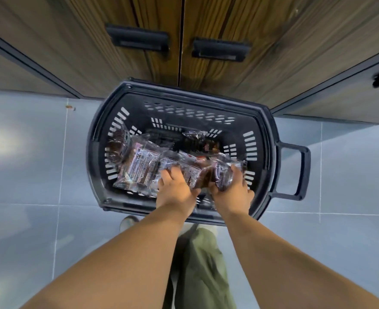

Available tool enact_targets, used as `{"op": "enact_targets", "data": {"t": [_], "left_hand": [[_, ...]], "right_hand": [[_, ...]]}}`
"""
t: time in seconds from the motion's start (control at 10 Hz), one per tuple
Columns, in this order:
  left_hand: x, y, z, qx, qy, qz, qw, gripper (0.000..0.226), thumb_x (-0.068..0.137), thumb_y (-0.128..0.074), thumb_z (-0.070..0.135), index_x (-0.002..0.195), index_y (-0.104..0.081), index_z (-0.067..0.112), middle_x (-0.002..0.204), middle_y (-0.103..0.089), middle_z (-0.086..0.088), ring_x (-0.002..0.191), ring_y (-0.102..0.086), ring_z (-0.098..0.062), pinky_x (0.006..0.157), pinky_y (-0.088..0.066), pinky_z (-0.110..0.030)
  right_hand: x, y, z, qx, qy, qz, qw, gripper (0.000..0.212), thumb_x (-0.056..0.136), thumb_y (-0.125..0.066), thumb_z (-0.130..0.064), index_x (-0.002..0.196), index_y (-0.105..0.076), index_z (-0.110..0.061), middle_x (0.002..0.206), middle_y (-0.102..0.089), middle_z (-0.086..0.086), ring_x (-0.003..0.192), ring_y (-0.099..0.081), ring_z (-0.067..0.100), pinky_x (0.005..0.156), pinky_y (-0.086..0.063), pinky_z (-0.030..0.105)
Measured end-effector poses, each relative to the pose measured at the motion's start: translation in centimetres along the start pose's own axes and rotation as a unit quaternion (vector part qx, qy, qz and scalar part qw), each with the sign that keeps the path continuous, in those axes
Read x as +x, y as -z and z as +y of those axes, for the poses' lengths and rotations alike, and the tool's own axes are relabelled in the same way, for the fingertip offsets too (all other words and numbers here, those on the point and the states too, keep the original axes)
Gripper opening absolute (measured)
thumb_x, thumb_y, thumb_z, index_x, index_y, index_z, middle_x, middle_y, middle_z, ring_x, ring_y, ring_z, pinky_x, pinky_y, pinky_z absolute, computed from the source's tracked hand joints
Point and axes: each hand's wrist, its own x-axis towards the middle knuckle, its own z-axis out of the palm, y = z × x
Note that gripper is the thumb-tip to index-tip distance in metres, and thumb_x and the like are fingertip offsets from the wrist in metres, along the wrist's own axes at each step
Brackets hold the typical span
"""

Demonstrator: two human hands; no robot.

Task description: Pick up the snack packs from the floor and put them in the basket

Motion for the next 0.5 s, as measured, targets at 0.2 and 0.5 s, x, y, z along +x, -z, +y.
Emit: {"op": "enact_targets", "data": {"t": [0.2, 0.5], "left_hand": [[-0.4, 0.2, 0.4, -0.041, 0.019, -0.029, 0.999, 0.067, 0.091, -0.055, 0.040, 0.143, -0.021, 0.017, 0.144, -0.020, -0.009, 0.132, -0.024, -0.030, 0.104, -0.031, -0.040], [-6.2, 7.9, 3.0, -0.013, 0.008, 0.043, 0.999, 0.035, 0.095, -0.042, 0.023, 0.129, -0.041, 0.013, 0.132, -0.041, -0.010, 0.122, -0.035, -0.029, 0.092, -0.037, -0.041]], "right_hand": [[-0.2, 0.3, -0.1, 0.035, -0.009, -0.012, 0.999, 0.058, 0.092, -0.055, -0.039, 0.143, -0.029, -0.038, 0.147, -0.028, 0.009, 0.126, -0.045, 0.033, 0.105, -0.040, 0.044], [-6.6, 6.7, -4.9, 0.016, 0.070, 0.026, 0.997, 0.040, 0.092, -0.053, -0.029, 0.132, -0.048, -0.029, 0.133, -0.043, 0.007, 0.123, -0.039, 0.028, 0.101, -0.040, 0.041]]}}
